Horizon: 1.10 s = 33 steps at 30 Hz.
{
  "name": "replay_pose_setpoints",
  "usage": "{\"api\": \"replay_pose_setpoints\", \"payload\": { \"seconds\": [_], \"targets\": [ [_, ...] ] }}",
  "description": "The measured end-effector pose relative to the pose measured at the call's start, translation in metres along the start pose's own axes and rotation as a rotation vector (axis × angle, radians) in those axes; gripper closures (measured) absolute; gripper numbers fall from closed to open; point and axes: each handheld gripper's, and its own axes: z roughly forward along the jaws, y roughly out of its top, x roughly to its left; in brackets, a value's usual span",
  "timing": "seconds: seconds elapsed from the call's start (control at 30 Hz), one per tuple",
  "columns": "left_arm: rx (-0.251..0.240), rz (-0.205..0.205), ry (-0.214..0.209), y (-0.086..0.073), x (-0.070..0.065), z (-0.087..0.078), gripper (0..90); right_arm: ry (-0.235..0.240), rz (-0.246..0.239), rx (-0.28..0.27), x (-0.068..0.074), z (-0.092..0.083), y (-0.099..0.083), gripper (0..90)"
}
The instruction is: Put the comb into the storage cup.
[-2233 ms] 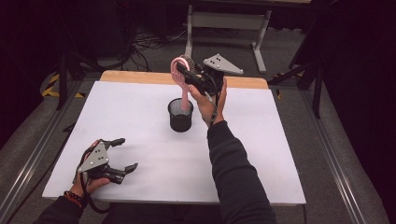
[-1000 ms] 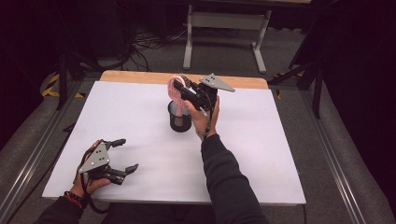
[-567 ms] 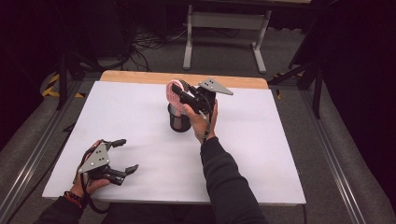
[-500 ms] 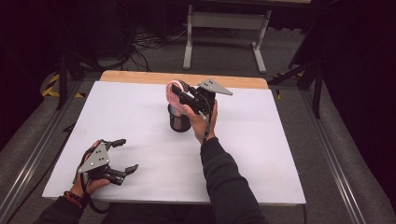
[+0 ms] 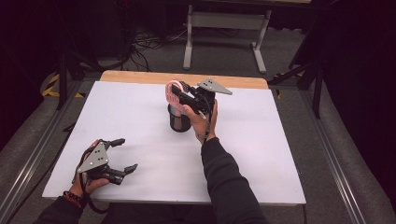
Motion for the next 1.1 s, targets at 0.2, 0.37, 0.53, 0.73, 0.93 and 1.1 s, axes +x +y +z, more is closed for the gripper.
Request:
{"api": "replay_pose_setpoints", "payload": {
  "seconds": [0.2, 0.37, 0.53, 0.73, 0.93, 1.1],
  "targets": [
    [0.003, 0.003, 0.006, 0.000, 0.000, 0.000, 5.3, -0.041, -0.028, 0.030, -0.006, -0.001, 0.002, 53.0],
    [0.006, 0.005, 0.009, 0.000, 0.001, 0.000, 5.4, -0.078, -0.051, 0.061, -0.015, -0.002, 0.002, 51.7],
    [0.001, -0.004, 0.018, -0.001, 0.002, -0.001, 4.8, -0.095, -0.030, 0.083, -0.020, -0.004, 0.002, 53.8],
    [0.002, -0.001, 0.015, -0.001, 0.002, -0.001, 4.6, -0.113, -0.039, 0.090, -0.025, -0.006, 0.001, 55.7],
    [0.009, -0.001, 0.014, -0.001, 0.002, 0.000, 4.6, -0.133, -0.032, 0.087, -0.029, -0.010, -0.002, 59.5],
    [0.010, -0.005, 0.019, -0.001, 0.002, 0.001, 4.6, -0.125, -0.025, 0.093, -0.033, -0.011, -0.007, 59.3]
  ]
}}
